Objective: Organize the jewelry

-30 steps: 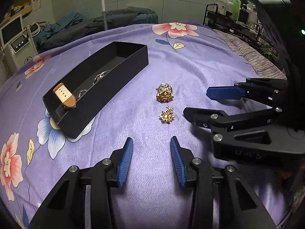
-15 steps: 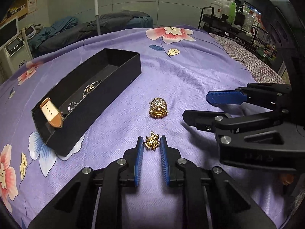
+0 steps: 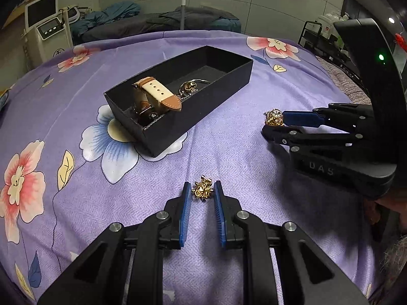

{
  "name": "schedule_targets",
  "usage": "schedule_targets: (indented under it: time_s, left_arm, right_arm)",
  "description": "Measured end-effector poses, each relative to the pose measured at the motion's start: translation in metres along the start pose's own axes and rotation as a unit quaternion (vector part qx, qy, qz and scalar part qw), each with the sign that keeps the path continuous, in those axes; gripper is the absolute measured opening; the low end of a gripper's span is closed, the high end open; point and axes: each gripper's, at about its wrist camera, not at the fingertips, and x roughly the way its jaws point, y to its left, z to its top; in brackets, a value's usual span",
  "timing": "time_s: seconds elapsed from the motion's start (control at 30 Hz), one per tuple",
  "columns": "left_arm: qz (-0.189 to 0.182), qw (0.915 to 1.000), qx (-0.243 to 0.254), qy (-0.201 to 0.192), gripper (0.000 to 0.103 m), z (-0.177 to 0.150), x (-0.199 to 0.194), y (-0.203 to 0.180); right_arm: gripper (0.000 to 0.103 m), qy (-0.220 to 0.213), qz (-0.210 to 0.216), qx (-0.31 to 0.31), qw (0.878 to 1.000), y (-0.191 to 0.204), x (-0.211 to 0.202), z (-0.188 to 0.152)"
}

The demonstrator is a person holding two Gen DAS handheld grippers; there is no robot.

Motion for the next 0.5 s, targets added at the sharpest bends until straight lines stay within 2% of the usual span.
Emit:
schedule_targets:
  time_s: [0.07, 0.33, 0.5]
  left_arm:
    - [0.001, 1.0000, 0.002, -0.001, 0.018, 0.000, 0.000, -0.001]
    - [-0.002, 1.0000, 0.002, -0.001, 0.018, -0.002, 0.000, 0.000]
    - [-0.003, 1.0000, 0.002, 0.000, 0.018, -0.003, -0.002, -0.001]
  right_arm:
    - [0.023, 0.001, 0.003, 0.012, 1.000, -0.003, 0.000, 0.000]
    - [0.023, -0.006, 0.061, 0.081, 0.995, -0.025, -0.010, -0.011]
    - [0.023, -0.004, 0.074, 0.096, 0.993, -0.032, -0.019, -0.020]
